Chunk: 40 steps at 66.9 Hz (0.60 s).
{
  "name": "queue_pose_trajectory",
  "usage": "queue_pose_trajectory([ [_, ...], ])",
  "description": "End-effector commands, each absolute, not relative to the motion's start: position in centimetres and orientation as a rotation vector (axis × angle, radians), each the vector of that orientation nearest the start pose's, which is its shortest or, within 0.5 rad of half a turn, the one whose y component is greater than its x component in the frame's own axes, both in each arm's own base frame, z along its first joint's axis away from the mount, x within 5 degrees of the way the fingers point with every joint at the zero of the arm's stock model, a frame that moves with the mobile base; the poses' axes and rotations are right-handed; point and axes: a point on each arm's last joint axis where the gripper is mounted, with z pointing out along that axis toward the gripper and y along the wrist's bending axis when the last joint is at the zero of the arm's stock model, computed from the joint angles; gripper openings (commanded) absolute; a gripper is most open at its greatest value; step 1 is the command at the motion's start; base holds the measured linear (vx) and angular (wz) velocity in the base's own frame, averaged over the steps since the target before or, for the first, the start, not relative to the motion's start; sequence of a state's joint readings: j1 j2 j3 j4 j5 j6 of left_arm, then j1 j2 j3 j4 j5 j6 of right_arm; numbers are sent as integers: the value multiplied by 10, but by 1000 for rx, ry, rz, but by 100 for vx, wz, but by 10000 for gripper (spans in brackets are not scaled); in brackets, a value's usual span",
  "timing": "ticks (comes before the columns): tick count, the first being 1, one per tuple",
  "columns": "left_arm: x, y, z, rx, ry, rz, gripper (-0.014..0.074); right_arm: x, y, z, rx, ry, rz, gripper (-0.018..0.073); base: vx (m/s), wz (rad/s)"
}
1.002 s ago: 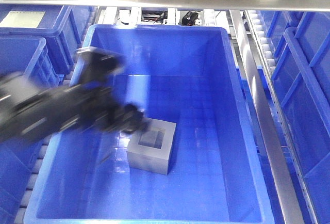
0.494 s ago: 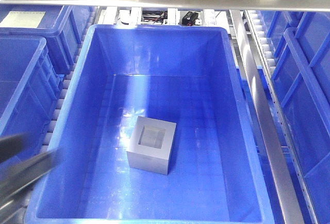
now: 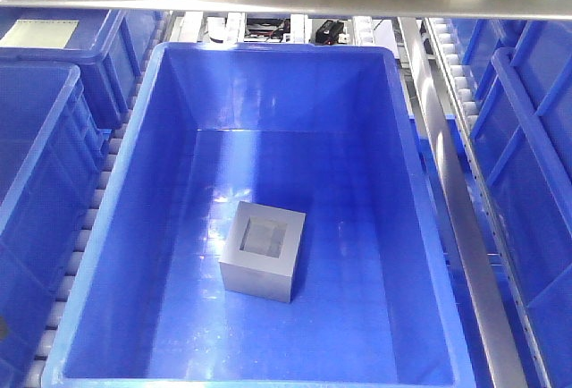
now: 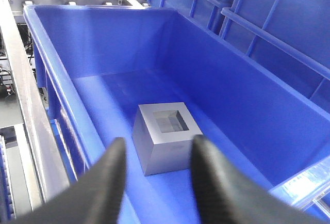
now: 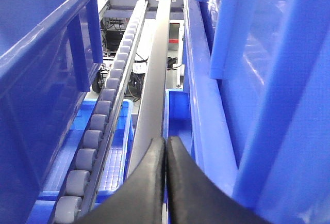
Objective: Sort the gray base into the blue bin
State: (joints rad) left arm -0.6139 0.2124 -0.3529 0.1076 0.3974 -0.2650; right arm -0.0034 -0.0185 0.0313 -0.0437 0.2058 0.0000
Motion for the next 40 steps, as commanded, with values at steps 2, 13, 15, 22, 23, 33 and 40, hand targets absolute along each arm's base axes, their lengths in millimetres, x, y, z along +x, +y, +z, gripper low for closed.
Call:
queue_pose_trajectory([
  [2,52,-33,296,353,1649,-570,39,56,-1,191,-43,1621,-59,-5,0,0],
  [13,52,-33,296,354,1647,-568,-9,56,-1,191,-43,1621,-59,-5,0,0],
  [15,52,-33,296,355,1655,-567,-8,56,-1,191,-43,1621,-59,-5,0,0],
  [22,52,-33,294,357,1673,-562,-8,56,-1,191,-43,1621,-59,-5,0,0],
  [23,52,-33,294,357,1673,-562,-8,56,-1,191,-43,1620,-59,-5,0,0],
  [33,52,-33,294,357,1673,-562,-8,56,-1,191,-43,1619,-59,-5,0,0],
  [40,52,-33,294,357,1673,-562,-8,56,-1,191,-43,1619,-59,-5,0,0],
])
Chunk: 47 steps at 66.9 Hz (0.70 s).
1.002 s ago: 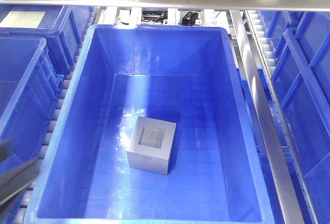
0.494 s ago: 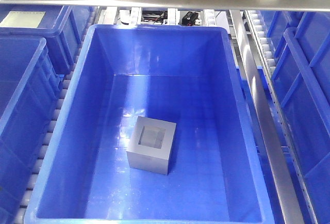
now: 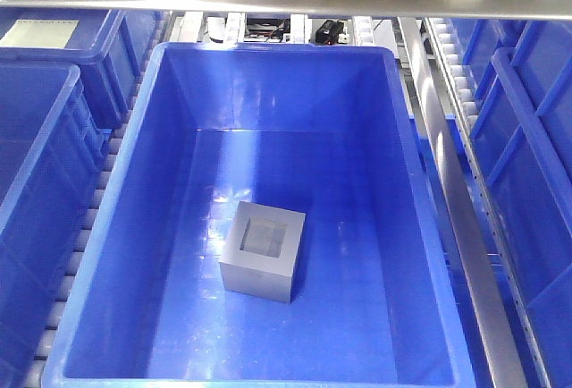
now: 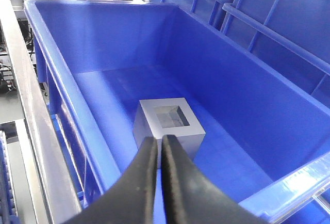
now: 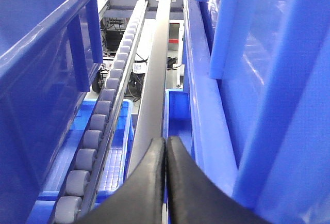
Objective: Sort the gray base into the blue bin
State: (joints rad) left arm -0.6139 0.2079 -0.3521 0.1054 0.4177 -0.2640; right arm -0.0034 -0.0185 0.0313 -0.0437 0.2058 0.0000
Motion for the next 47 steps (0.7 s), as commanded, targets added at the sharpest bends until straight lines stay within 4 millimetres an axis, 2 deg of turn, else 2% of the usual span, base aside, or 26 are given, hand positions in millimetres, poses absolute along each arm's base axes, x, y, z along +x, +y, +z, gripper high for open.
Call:
queue_pose_trajectory([
  [1,52,-33,294,357,1673,-562,-8,56,-1,191,-43,1619,-59,-5,0,0],
  [7,52,-33,295,362,1654,-553,-8,56,-1,191,-43,1619,-59,-5,0,0],
  [12,55,-32,292,385,1605,-477,-7,56,-1,191,-43,1619,-59,-5,0,0],
  [17,58,-29,286,324,1594,-430,-7,56,-1,191,-43,1620,-59,-5,0,0],
  [31,66,-12,251,29,1557,-267,-7,56,-1,191,-43,1620,-59,-5,0,0],
  [47,60,1,210,-82,1483,-67,-7,56,-1,191,-43,1620,-59,-5,0,0],
])
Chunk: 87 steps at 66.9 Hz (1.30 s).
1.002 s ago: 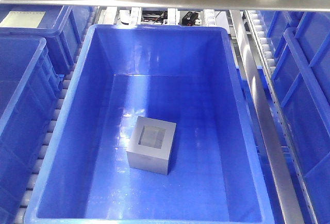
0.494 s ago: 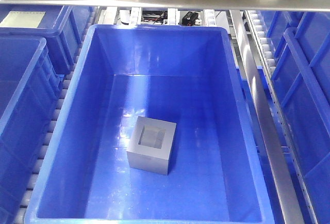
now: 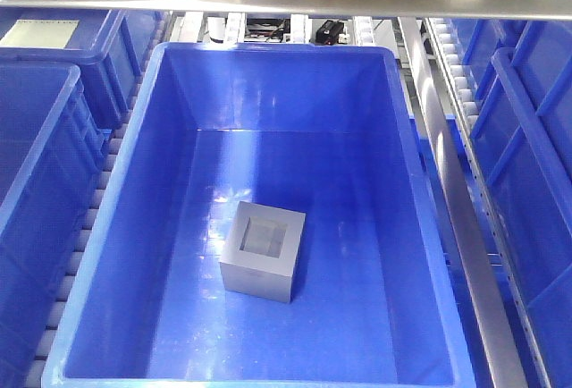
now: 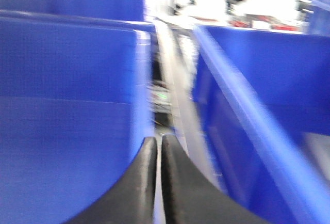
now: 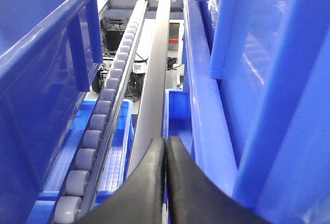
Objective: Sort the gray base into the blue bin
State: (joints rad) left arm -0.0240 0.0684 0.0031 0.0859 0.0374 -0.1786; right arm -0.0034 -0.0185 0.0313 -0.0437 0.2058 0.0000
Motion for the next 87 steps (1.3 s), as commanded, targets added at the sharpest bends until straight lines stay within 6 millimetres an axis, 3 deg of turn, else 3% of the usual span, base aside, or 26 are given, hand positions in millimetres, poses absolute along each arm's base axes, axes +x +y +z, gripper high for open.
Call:
queue_pose_trajectory([
  [1,59,1,208,-87,1492,-63,-7,56,-1,191,-43,1620,-59,-5,0,0],
  [40,55,-3,206,29,1513,-53,-7,56,-1,191,-43,1621,-59,-5,0,0],
  [87,55,-2,206,15,1513,-43,-7,56,-1,191,-43,1620,-59,-5,0,0],
])
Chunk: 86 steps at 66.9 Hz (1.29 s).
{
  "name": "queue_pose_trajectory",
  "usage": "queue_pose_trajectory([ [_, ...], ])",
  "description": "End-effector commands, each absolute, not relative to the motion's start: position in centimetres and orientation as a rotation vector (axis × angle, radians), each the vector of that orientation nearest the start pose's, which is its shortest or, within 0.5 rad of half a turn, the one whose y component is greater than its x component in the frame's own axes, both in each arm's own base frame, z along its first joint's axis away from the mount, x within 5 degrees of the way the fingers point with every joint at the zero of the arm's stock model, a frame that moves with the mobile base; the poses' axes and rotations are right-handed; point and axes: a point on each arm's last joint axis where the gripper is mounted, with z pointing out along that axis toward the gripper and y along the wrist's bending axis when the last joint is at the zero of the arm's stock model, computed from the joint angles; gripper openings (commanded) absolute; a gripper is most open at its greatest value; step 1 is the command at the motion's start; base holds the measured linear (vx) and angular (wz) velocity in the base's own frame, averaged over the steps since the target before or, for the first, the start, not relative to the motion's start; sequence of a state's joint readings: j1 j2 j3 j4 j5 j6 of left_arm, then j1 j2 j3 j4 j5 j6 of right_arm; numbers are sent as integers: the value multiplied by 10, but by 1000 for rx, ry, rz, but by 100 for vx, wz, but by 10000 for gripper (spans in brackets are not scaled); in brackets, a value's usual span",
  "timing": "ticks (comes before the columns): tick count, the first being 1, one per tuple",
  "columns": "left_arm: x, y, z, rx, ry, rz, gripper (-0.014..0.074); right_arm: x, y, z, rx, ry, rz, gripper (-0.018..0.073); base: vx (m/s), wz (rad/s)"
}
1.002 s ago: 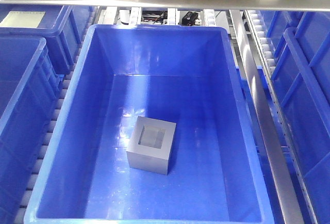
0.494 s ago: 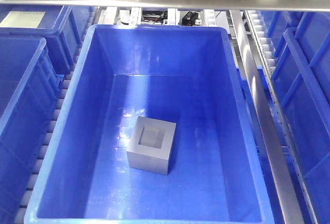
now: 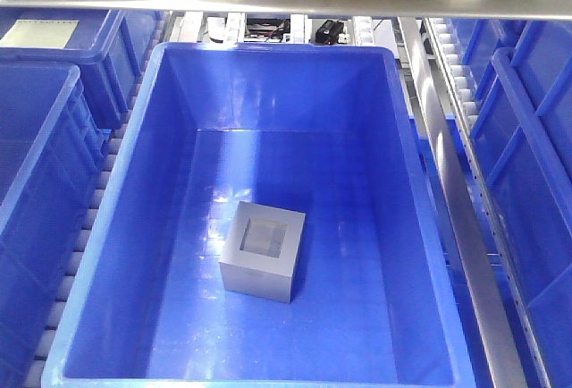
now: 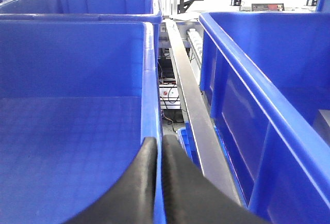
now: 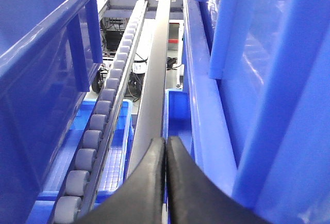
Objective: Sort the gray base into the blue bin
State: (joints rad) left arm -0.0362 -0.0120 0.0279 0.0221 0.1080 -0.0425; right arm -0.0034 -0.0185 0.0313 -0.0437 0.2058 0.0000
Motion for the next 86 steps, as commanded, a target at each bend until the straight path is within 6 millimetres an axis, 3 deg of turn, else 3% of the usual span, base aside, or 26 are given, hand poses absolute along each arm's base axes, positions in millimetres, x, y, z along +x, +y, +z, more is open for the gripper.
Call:
queue_pose_trajectory([
  [1,55,-2,206,15,1513,-43,-7,56,-1,191,-43,1620,-59,-5,0,0],
  [86,55,-2,206,15,1513,-43,-7,56,-1,191,-43,1621,-59,-5,0,0],
])
